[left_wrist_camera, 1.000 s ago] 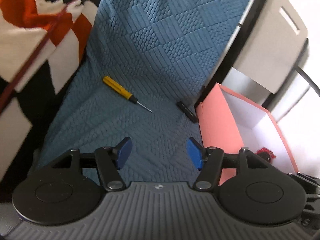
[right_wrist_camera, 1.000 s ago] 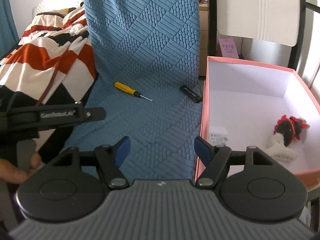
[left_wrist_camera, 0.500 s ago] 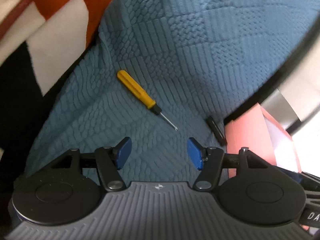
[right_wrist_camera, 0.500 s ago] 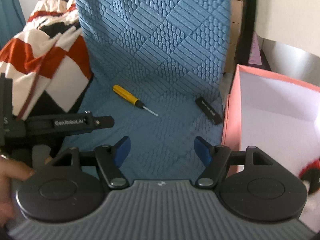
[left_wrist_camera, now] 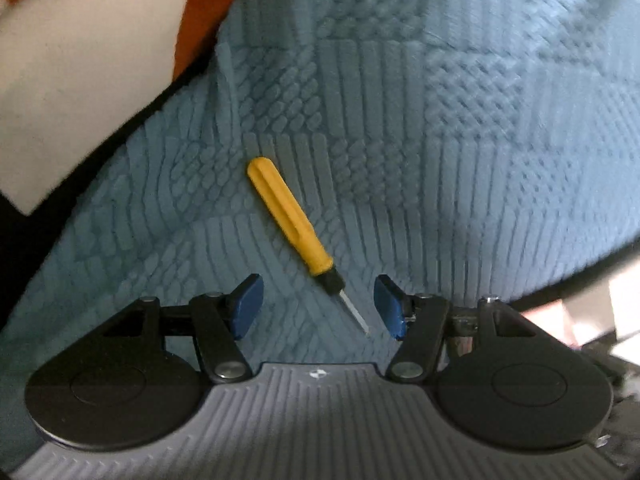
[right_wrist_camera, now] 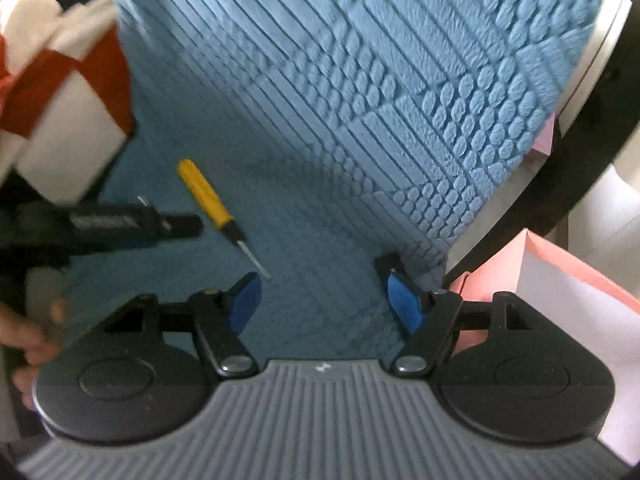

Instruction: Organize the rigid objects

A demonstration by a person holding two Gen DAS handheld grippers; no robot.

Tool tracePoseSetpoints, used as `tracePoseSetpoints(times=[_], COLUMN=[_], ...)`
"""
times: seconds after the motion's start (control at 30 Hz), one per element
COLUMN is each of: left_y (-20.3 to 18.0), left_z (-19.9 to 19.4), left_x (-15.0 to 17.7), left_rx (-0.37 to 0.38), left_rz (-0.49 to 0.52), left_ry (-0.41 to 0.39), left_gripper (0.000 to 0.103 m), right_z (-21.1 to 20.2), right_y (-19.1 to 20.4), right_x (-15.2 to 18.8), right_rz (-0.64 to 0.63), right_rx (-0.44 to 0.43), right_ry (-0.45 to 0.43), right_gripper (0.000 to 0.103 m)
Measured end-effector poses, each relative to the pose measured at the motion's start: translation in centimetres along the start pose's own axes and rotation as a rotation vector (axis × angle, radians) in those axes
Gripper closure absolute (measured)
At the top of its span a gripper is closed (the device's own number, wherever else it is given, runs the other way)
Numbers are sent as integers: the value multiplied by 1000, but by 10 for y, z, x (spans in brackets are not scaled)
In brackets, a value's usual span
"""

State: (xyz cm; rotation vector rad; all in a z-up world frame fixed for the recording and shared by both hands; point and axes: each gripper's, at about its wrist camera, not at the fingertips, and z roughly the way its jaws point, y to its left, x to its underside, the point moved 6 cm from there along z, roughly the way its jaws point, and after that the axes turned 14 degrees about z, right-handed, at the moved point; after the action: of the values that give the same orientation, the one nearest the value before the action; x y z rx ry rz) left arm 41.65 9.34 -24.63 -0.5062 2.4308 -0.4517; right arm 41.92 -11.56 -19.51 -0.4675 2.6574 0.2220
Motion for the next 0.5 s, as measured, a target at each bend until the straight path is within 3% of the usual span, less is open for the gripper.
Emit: tracePoseSetpoints(times=[0.1, 0.33, 0.5], left_y=[3, -9, -13], left_z=[11, 27, 42], left_x=[-6, -9, -4], left_rx=[-32, -26, -103], left_rz=[-34, -71, -69], left_ry=[12, 25, 38], left_gripper=[37, 37, 40], right_z=[15, 43, 65], right_y=[-7, -24, -39], right_x=[-8, -22, -25], right_rz=[11, -11, -41], right_rx=[-10, 55, 133], right_ry=[53, 124, 166], right_gripper=[32, 53, 66])
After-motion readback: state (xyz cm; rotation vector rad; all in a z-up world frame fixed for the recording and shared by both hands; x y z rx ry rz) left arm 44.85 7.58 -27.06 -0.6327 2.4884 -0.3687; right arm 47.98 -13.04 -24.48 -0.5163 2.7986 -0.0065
